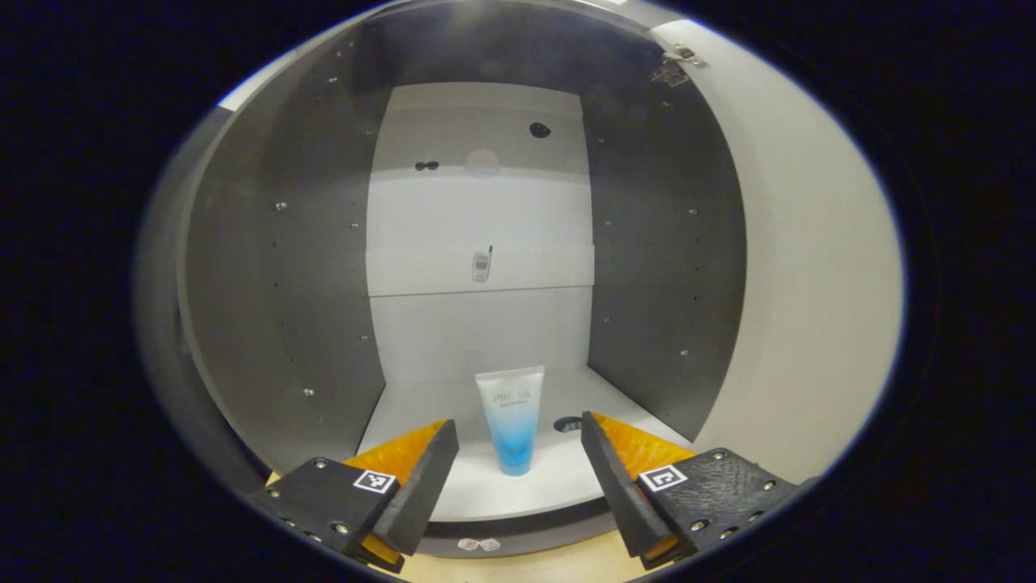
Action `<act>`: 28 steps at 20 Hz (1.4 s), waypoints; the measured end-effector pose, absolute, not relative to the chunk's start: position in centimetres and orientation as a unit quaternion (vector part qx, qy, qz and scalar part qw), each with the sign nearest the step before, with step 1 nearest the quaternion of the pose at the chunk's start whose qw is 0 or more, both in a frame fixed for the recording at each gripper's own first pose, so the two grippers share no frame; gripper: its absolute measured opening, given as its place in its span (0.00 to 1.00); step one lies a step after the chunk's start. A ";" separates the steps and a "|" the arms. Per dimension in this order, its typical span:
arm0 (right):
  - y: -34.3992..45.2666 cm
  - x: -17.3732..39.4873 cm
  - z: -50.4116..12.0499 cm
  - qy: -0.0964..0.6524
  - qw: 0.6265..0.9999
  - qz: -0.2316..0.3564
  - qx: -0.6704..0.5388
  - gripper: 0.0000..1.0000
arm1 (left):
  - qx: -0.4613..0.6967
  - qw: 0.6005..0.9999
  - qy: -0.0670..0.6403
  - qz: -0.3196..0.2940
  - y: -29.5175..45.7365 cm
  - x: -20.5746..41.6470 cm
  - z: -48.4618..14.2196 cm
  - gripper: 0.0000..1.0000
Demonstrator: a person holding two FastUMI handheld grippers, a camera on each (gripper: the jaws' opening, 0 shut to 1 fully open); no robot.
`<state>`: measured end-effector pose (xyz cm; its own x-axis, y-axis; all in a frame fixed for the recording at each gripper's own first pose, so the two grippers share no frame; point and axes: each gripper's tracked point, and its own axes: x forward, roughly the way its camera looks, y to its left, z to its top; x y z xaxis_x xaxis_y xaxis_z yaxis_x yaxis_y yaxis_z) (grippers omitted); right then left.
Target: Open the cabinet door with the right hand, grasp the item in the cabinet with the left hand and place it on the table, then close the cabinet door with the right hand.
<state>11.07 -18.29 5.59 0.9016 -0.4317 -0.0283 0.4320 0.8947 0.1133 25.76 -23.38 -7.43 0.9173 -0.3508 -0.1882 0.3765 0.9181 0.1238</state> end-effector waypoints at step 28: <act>-22.9 16.2 3.0 0.047 0.959 -0.254 0.119 0.96 | 0.055 0.981 0.076 -0.167 -24.7 31.2 -8.3 0.54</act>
